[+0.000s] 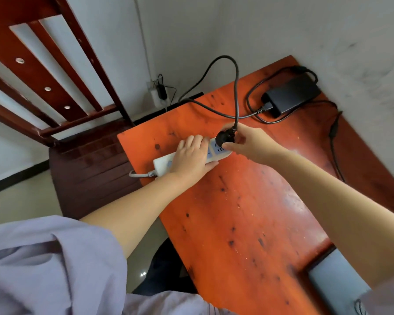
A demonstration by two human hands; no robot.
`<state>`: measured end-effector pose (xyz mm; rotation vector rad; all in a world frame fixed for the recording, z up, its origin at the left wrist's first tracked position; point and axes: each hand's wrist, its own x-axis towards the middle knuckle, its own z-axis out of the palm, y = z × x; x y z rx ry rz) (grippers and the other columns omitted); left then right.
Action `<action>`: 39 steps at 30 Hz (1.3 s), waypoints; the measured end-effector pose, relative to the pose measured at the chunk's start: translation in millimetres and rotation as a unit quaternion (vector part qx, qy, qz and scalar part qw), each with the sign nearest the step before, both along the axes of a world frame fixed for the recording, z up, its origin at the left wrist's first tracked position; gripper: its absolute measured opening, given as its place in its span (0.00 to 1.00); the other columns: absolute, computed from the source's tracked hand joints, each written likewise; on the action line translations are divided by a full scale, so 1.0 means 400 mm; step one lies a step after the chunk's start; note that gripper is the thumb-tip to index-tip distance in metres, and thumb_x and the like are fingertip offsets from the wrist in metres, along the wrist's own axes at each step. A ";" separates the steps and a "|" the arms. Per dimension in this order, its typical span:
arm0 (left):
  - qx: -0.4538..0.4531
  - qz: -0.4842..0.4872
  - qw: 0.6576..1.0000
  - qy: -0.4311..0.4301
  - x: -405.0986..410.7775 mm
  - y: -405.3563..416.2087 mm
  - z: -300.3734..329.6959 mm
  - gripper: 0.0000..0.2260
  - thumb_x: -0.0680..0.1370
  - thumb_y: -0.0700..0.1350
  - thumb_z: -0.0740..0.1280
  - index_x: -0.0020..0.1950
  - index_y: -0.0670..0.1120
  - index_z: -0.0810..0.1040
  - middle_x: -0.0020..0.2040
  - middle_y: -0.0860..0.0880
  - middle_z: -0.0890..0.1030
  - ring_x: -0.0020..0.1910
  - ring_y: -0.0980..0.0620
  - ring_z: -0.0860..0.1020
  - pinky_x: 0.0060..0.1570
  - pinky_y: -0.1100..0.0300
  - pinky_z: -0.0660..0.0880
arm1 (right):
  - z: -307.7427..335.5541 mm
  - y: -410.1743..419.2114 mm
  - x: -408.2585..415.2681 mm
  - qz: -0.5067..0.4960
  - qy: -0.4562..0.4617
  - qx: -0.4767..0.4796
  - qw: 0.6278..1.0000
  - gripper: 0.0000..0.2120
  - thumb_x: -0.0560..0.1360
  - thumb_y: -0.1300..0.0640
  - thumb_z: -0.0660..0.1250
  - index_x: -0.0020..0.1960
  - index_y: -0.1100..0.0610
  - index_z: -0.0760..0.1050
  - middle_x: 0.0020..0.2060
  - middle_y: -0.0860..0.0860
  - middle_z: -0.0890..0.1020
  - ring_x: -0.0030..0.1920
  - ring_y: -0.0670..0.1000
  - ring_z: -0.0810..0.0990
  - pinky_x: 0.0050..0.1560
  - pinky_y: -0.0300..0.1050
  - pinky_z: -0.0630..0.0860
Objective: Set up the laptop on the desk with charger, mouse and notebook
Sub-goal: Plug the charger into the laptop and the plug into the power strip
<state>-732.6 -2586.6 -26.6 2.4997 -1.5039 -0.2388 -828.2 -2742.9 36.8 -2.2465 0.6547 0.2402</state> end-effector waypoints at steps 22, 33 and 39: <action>-0.016 -0.006 1.000 -0.009 0.004 0.000 0.000 0.26 0.75 0.58 0.64 0.66 0.42 0.69 0.60 0.44 0.75 0.59 0.44 0.72 0.57 0.51 0.68 | 0.013 0.019 0.013 0.066 0.006 -0.133 0.989 0.13 0.74 0.49 0.66 0.57 0.49 0.73 0.45 0.46 0.75 0.44 0.49 0.73 0.43 0.46 0.72; -0.022 -0.007 1.000 -0.010 0.004 -0.003 -0.007 0.26 0.74 0.57 0.65 0.66 0.43 0.69 0.60 0.44 0.75 0.59 0.45 0.71 0.57 0.52 0.68 | -0.001 0.029 0.016 0.045 -0.025 -0.111 0.992 0.12 0.75 0.56 0.66 0.58 0.56 0.75 0.53 0.52 0.80 0.48 0.47 0.72 0.51 0.38 0.69; -0.017 0.001 1.000 0.006 0.002 -0.004 -0.006 0.25 0.75 0.57 0.65 0.65 0.43 0.69 0.61 0.44 0.74 0.60 0.44 0.70 0.59 0.52 0.66 | 0.007 0.049 0.044 0.073 0.063 -0.176 0.980 0.10 0.77 0.57 0.63 0.55 0.60 0.72 0.44 0.55 0.78 0.42 0.54 0.72 0.41 0.47 0.71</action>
